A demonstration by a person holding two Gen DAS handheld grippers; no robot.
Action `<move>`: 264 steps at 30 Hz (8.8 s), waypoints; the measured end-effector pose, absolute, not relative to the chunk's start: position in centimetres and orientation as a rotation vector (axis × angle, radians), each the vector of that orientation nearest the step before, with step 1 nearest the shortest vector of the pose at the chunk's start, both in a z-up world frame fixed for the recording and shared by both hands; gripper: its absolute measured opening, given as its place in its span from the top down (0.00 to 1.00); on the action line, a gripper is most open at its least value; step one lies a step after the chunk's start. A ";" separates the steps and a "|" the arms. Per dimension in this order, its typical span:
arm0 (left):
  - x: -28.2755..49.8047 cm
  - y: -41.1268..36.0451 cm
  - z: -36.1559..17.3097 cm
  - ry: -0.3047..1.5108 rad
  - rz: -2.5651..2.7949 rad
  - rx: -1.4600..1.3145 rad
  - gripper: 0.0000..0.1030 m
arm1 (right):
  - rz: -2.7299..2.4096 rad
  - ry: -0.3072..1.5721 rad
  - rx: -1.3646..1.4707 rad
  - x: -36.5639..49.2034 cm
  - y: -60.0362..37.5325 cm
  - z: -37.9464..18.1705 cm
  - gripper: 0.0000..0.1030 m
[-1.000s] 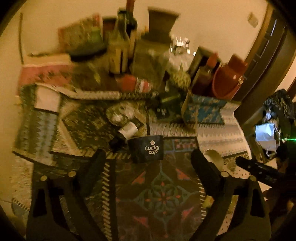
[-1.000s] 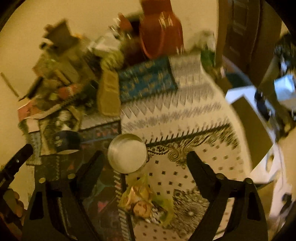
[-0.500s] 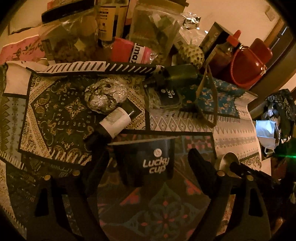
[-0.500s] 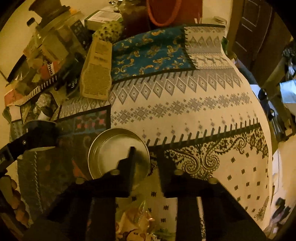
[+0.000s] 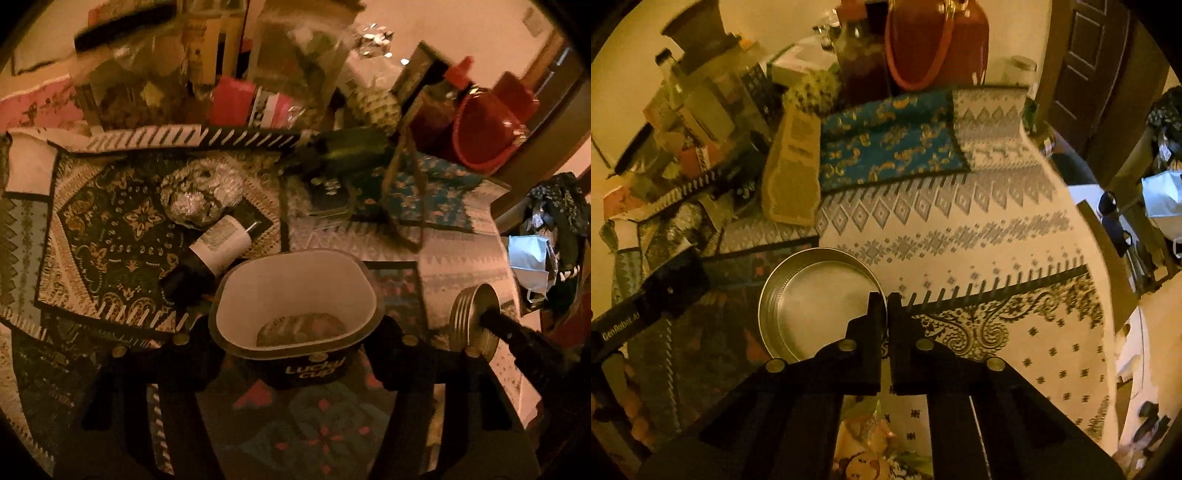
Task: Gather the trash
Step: 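Lift the Lucky cup and tin lid away from the table, then lower the Lucky cup and tin lid over the white bin and release both, then raise both open tools back toward the table, then grasp the small brown glass bottle with the left tool while the right tool grasps the snack wrapper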
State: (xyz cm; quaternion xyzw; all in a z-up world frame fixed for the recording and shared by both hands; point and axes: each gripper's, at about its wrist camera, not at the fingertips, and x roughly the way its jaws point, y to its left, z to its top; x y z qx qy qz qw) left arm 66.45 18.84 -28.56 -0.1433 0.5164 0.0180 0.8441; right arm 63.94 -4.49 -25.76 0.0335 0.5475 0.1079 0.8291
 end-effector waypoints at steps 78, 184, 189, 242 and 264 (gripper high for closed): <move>12.1 7.7 -8.7 0.663 -0.066 -0.165 0.40 | 0.312 0.772 0.127 18.0 -13.4 -8.8 0.97; 11.6 7.6 -1.7 0.477 -0.041 -0.093 0.36 | 0.346 0.545 0.025 15.7 -11.9 -2.3 0.53; 10.8 8.6 -0.1 0.418 -0.010 -0.093 0.12 | 0.311 0.445 0.036 14.6 -11.9 -0.6 0.26; 53.7 17.7 -13.8 0.788 0.067 -0.189 0.06 | 0.223 1.004 0.120 49.9 -11.8 -16.0 0.05; 69.4 23.5 -31.2 1.110 -0.105 -0.080 0.36 | 0.066 1.327 0.221 54.8 -8.0 -30.3 0.38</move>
